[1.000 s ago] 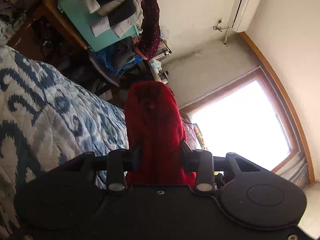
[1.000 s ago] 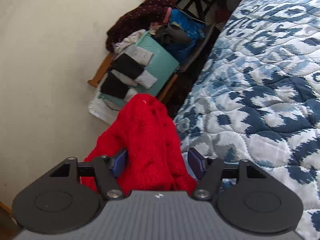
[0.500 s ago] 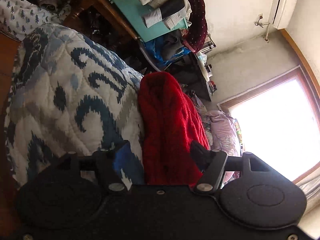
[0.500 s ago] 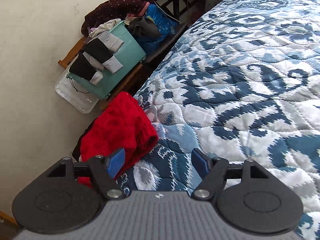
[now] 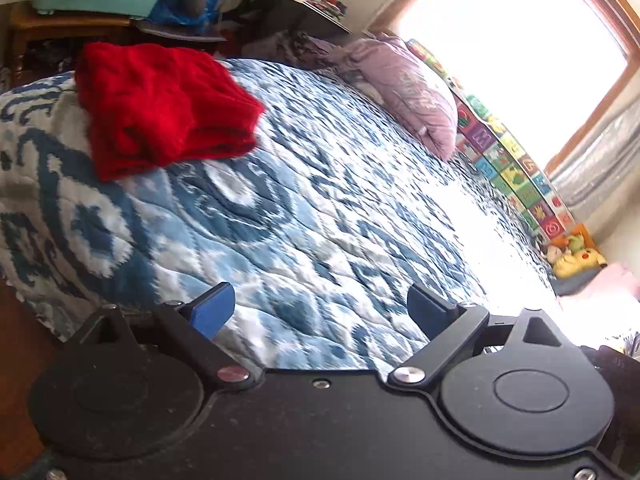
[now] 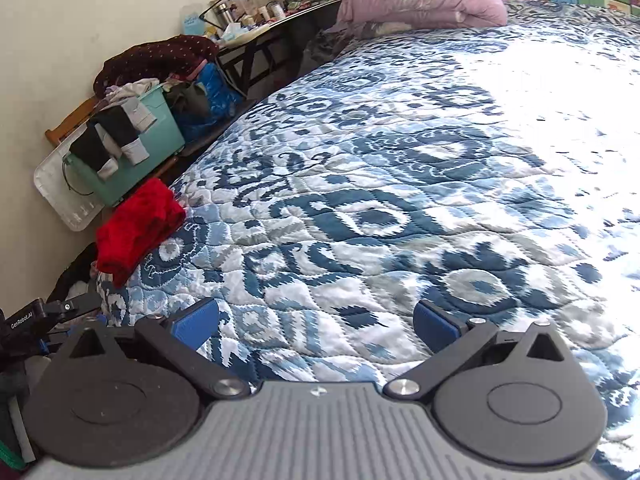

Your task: Fold clothes

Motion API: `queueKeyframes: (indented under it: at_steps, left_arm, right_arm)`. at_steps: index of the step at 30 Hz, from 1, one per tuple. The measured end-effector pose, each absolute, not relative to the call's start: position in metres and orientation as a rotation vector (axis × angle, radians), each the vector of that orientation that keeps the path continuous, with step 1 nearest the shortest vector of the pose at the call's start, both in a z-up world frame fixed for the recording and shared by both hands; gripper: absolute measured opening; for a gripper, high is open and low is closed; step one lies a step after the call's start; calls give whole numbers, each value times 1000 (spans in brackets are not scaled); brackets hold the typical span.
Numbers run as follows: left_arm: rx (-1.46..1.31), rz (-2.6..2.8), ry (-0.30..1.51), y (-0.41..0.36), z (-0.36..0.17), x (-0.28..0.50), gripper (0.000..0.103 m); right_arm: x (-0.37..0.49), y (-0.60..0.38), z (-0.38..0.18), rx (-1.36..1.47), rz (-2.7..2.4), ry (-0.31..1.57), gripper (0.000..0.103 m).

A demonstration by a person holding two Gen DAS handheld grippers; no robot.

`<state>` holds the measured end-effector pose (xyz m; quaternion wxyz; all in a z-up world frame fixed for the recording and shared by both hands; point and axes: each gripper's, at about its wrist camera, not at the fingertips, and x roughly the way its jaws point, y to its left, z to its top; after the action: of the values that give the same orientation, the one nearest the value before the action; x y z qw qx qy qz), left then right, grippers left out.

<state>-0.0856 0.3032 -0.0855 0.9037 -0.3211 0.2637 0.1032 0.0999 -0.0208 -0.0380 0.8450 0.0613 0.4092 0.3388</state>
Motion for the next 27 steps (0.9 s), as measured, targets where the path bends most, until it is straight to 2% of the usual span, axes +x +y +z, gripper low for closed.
queueKeyframes:
  at_steps: [4, 9, 14, 21, 27]
  left_arm:
    - [-484, 110, 628, 222, -58, -45, 102]
    - [-230, -20, 652, 119, -29, -12, 103]
    - [-101, -54, 662, 45, -20, 3, 103]
    - [-68, -29, 692, -6, -17, 9, 103]
    - [-54, -66, 702, -12, -17, 8, 103]
  right_arm:
    - [77, -82, -26, 216, 546, 830, 103]
    - [50, -140, -16, 217, 375, 789, 103]
    - [30, -181, -18, 180, 226, 769, 103]
    - [11, -206, -26, 140, 109, 766, 103]
    - [5, -218, -29, 152, 102, 778, 103]
